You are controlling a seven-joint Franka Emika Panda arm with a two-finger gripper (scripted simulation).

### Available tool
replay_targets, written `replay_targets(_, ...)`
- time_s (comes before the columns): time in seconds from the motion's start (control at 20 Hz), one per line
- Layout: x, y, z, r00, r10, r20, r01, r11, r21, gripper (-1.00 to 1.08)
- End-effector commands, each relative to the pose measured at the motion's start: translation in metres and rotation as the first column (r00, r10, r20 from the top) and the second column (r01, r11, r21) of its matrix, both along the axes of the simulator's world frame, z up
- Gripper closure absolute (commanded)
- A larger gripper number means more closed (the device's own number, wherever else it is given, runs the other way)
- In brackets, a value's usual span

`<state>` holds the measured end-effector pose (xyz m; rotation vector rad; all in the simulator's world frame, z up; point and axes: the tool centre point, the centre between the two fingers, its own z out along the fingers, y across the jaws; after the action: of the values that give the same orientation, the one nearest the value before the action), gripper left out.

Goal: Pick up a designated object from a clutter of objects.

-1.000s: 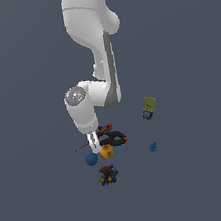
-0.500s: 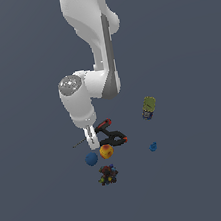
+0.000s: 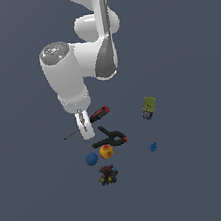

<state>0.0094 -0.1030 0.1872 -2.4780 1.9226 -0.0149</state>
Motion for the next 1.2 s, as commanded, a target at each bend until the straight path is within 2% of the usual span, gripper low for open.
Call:
replay_targets(0.0, 0.001, 0.0, 0.027, 1.0, -0.001, -0.002, 0.001, 1.0, -0.001, 1.08)
replay_targets(0.65, 0.011, 0.0, 0.153, 1.0, -0.001, -0.008, 0.001, 1.0, 0.0, 1.08)
replay_targets(1.15, 0.018, 0.0, 0.199, 1.0, 0.0, -0.01, 0.0, 1.0, 0.001, 1.08)
